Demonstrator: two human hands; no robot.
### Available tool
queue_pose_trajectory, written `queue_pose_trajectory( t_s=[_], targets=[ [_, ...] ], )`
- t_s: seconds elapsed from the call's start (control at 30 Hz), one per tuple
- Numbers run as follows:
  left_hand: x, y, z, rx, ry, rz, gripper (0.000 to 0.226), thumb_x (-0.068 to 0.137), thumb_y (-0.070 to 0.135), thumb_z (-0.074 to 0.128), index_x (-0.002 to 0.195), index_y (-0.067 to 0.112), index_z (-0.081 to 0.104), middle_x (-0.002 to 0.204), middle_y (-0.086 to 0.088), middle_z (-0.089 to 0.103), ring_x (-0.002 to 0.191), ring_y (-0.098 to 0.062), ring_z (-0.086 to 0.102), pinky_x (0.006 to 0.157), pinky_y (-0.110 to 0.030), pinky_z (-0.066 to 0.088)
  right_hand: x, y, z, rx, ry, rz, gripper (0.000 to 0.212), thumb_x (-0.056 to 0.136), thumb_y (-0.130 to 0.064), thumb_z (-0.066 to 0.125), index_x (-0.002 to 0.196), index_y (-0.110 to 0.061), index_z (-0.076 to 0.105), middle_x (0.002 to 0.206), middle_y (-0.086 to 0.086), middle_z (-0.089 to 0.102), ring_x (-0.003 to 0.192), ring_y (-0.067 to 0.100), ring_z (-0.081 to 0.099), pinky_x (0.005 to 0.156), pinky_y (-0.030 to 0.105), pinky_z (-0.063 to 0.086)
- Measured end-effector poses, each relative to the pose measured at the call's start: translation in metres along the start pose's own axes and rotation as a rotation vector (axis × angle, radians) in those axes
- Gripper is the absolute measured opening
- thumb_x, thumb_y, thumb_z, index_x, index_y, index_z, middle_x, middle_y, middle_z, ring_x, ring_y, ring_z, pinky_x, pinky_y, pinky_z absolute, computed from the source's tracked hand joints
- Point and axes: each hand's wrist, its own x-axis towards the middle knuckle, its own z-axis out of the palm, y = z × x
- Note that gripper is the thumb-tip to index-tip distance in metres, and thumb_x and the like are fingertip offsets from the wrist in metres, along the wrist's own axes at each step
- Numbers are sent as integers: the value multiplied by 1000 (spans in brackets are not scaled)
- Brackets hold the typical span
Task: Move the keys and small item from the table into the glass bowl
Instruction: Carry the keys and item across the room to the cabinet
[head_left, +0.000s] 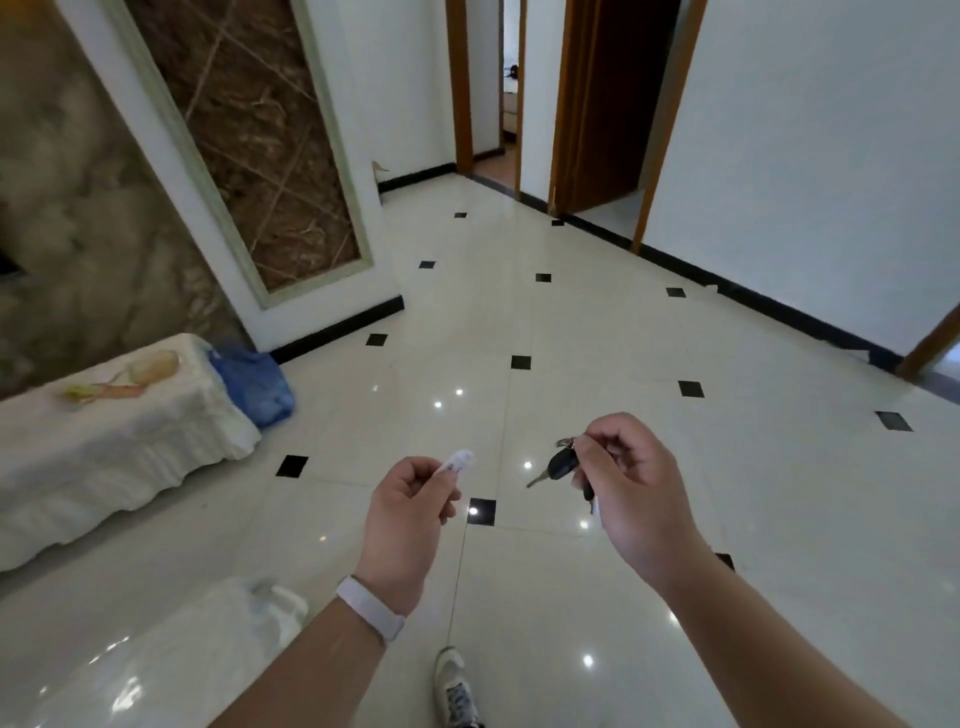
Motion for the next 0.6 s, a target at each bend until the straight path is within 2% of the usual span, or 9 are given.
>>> queue_pose_trajectory(
  t_s=[0.1,0.2,0.27,0.43,0.6],
  targets=[
    [68,5,-17,-7,11,-6,22,78,32,70,76,11,64,61,1,64,54,-10,52,49,-17,43,59,3,41,7,-42,1,11,82,-24,57,72,-24,57,62,12,65,55,24,55,49,30,42],
    [135,23,-39,-34,40,-2,23,72,37,70,74,15,64,61,1,65,53,-9,53,49,-18,44,118,4,86,50,-87,12,16,86,-14,57,72,-22,56,61,2,68,52,16,54,44,22,40],
    [176,37,-55,-46,65,13,31,65,44,69,75,15,65,61,2,65,52,-8,53,49,-17,44,154,0,117,61,-107,2,14,85,-15,57,72,-21,57,59,1,66,48,13,52,41,18,37],
    [261,58,-94,-34,128,35,9,84,19,63,82,11,65,62,3,65,55,-8,54,53,-19,46,224,-9,184,86,-161,-21,11,81,-23,57,70,-22,58,57,-2,65,49,13,53,42,18,38],
    [320,61,-129,-26,228,55,7,87,12,61,82,9,65,59,4,65,53,-9,53,51,-18,46,287,0,246,135,-254,3,27,89,-4,58,69,-22,59,57,-3,65,54,17,55,42,20,38]
  ],
)
